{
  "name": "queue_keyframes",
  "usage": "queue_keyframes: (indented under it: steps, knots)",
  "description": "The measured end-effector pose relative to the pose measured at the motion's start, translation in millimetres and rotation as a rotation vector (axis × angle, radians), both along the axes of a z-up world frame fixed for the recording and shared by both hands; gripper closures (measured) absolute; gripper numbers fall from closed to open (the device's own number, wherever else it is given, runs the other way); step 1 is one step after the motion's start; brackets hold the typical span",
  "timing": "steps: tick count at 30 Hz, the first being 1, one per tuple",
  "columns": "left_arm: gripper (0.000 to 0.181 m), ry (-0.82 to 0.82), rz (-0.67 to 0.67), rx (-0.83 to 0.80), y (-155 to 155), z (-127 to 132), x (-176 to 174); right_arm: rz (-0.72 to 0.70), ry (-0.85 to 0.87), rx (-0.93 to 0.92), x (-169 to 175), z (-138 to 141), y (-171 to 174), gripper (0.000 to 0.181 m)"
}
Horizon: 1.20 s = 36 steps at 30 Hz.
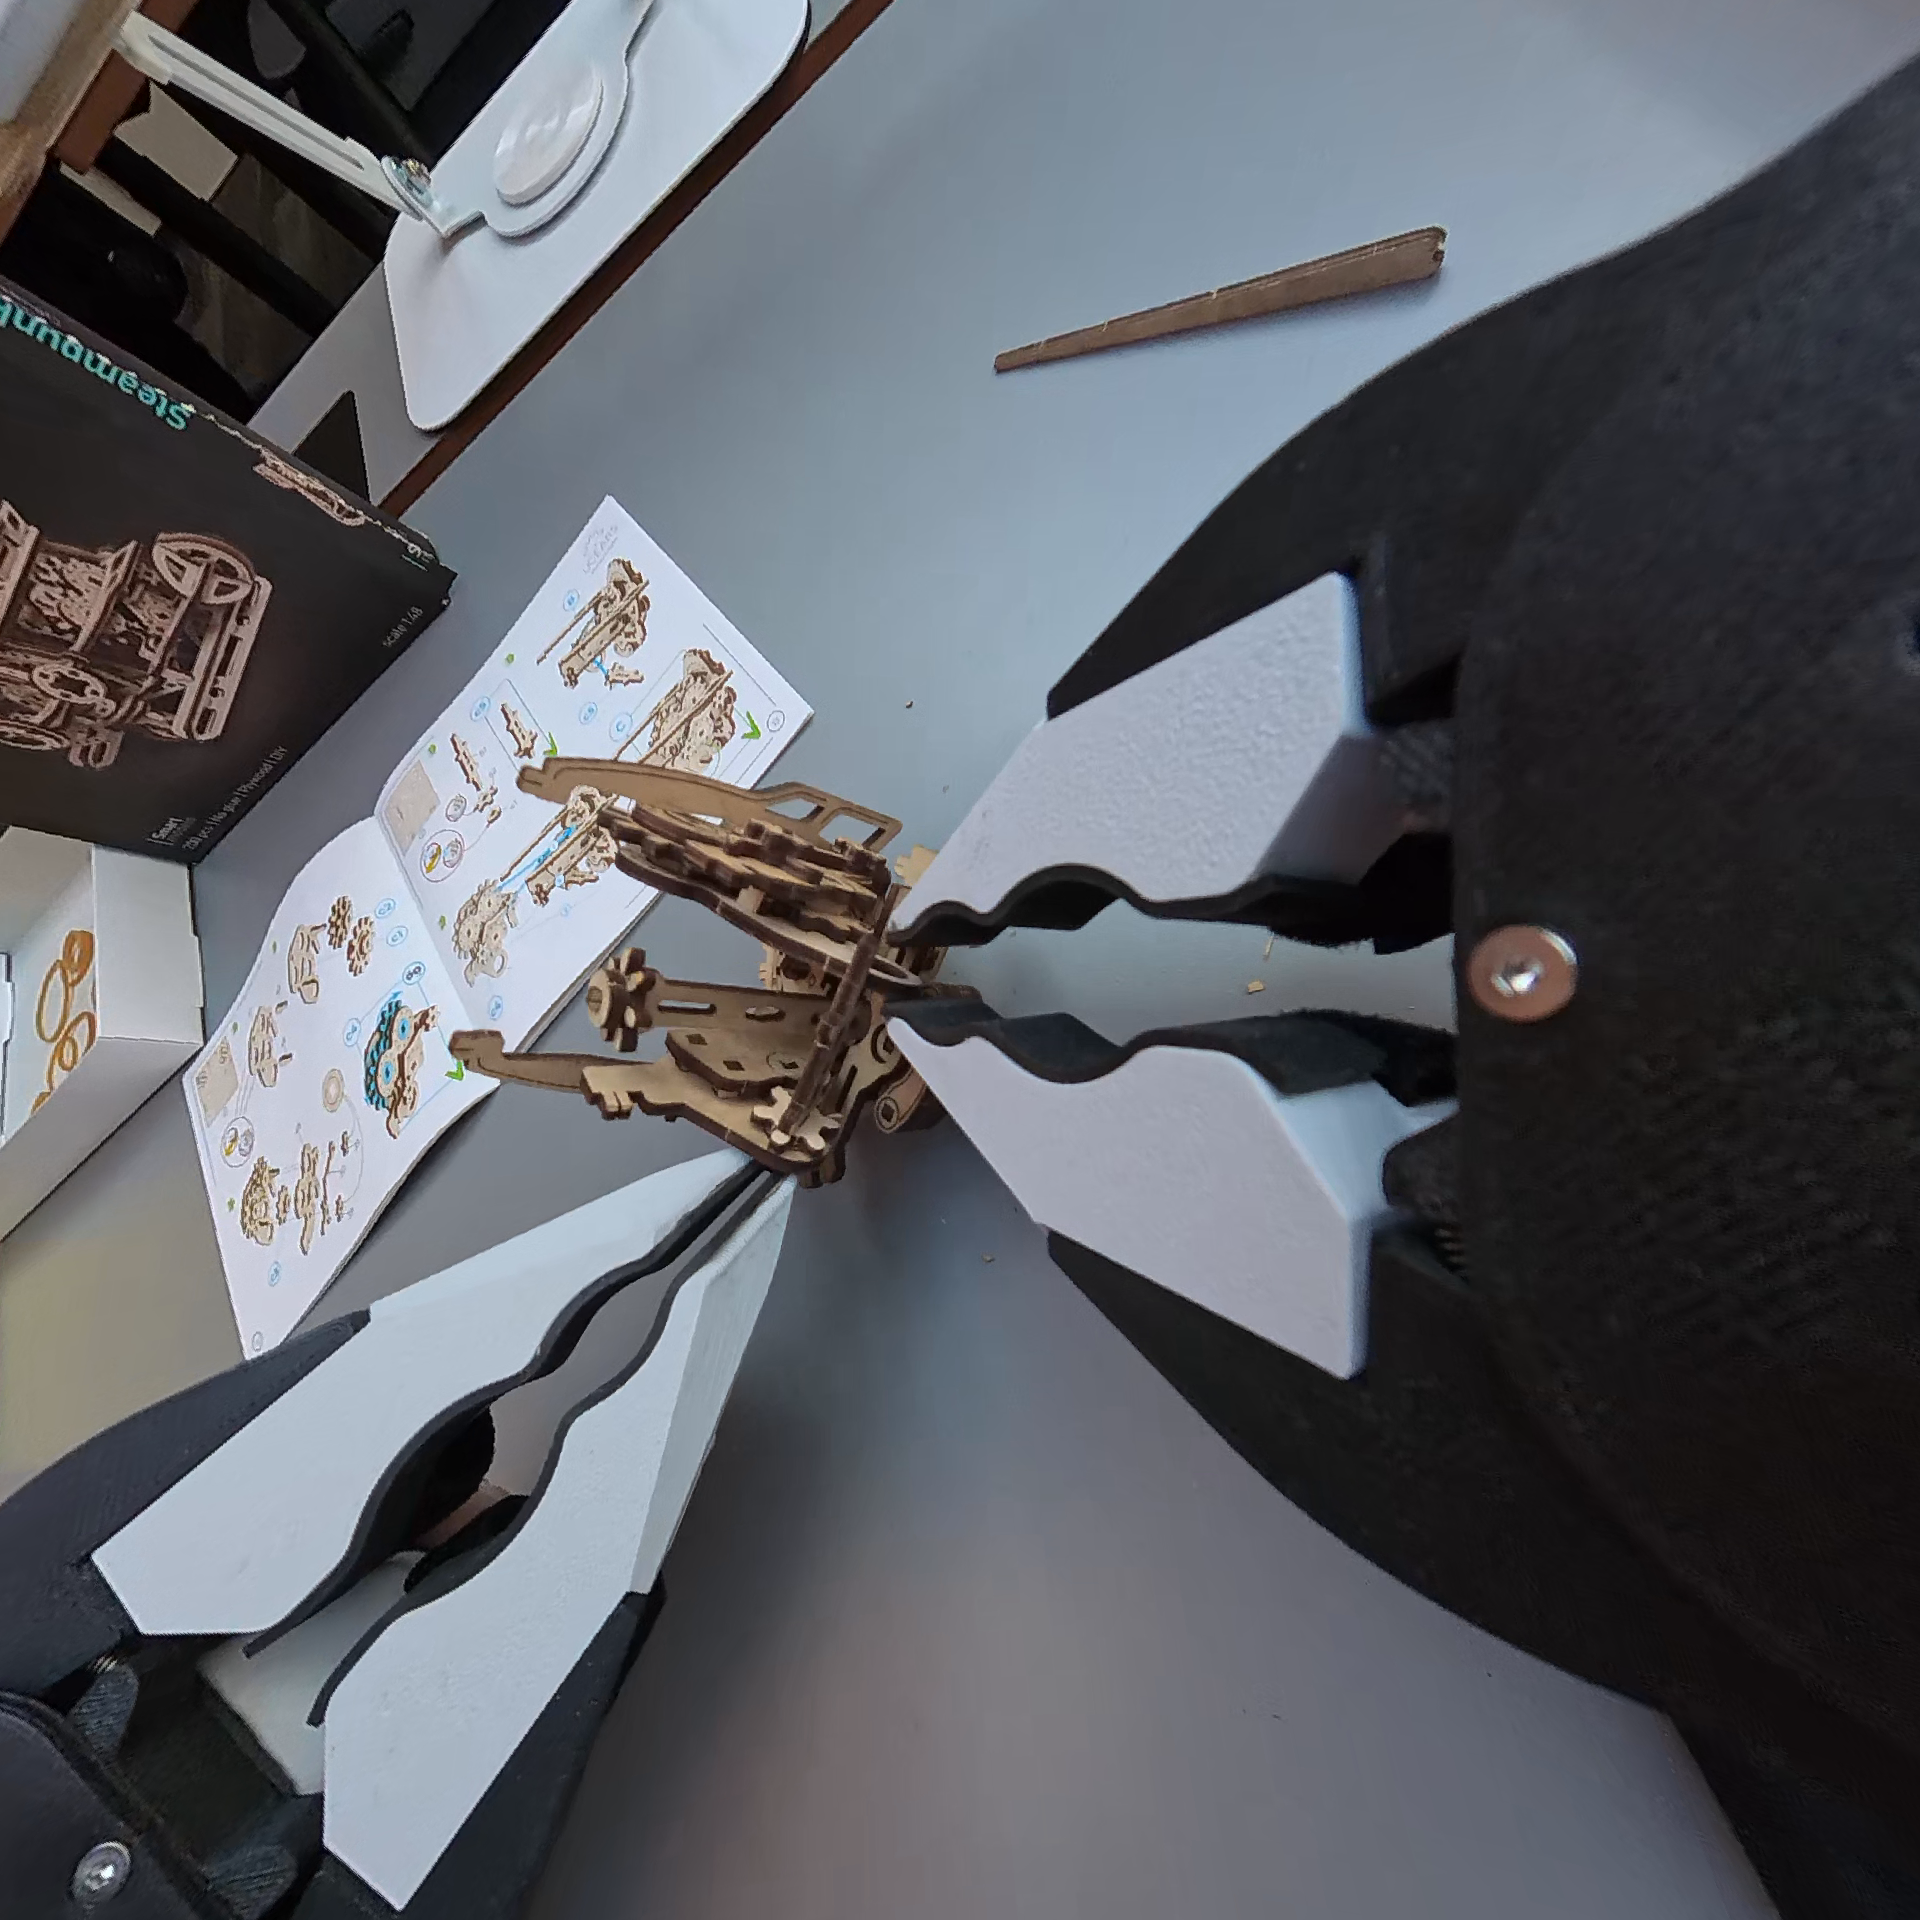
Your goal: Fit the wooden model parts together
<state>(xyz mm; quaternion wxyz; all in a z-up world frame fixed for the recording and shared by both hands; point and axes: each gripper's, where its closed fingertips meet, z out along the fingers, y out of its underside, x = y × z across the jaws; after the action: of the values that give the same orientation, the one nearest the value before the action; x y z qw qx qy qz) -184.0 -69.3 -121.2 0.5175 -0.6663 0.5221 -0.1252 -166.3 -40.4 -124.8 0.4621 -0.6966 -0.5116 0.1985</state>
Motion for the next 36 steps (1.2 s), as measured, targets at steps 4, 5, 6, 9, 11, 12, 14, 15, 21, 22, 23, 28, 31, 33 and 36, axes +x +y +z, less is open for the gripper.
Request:
queue_keyframes:
  steps: [4, 5, 6, 9, 11, 12, 14, 15, 21, 22, 23, 28, 31, 33, 36]
  knots:
    - [0.181, -0.005, -0.001, -0.003, -0.1, 0.4, 0.0, 0.008, 0.005, -0.002, -0.4, 0.6, -1.1, 0.176]
    - [0.181, -0.006, -0.003, -0.004, -0.3, 0.4, 0.1, 0.008, 0.006, -0.003, -0.4, 0.8, -1.2, 0.176]
    - [0.181, -0.007, -0.003, -0.005, -0.5, 0.5, 0.2, 0.008, 0.008, -0.005, -0.3, 1.1, -1.2, 0.176]
    - [0.181, -0.006, -0.006, -0.002, -1.1, 0.8, 0.6, 0.010, 0.018, -0.015, -0.2, 1.8, -1.2, 0.176]
    - [0.181, -0.007, -0.009, -0.002, -1.3, 0.7, 0.9, 0.011, 0.022, -0.020, 0.0, 2.0, -1.3, 0.176]
    - [0.181, -0.009, -0.009, -0.003, -1.4, 0.8, 1.0, 0.011, 0.022, -0.022, 0.0, 1.9, -1.3, 0.176]
    - [0.181, -0.015, -0.009, -0.007, -1.2, 1.0, 1.0, 0.011, 0.021, -0.020, 0.0, 1.9, -1.3, 0.176]
    - [0.181, -0.019, -0.009, -0.011, -1.1, 1.1, 0.9, 0.011, 0.020, -0.019, -0.1, 1.9, -1.2, 0.176]
    - [0.181, -0.034, -0.006, -0.024, -0.8, 1.6, 0.2, 0.010, 0.023, -0.021, -0.6, 2.6, -1.2, 0.176]
    - [0.181, -0.034, -0.006, -0.023, -0.9, 1.7, 0.3, 0.010, 0.025, -0.022, -0.6, 2.8, -1.2, 0.176]
    - [0.181, -0.033, -0.006, -0.021, -1.0, 1.9, 0.4, 0.010, 0.026, -0.022, -0.6, 3.1, -1.2, 0.176]
    - [0.181, -0.035, -0.005, -0.020, -0.6, 2.8, 0.0, 0.011, 0.028, -0.020, -0.8, 3.4, -1.4, 0.176]
    - [0.181, -0.035, -0.004, -0.017, -0.3, 3.0, -0.2, 0.011, 0.027, -0.017, -1.0, 3.6, -1.3, 0.176]
    - [0.181, -0.033, -0.002, -0.014, -0.1, 3.2, -0.4, 0.010, 0.028, -0.016, -1.2, 3.8, -1.2, 0.176]
    - [0.181, -0.034, -0.002, -0.014, 0.0, 3.6, -0.2, 0.009, 0.033, -0.017, -1.4, 4.3, -0.6, 0.177]
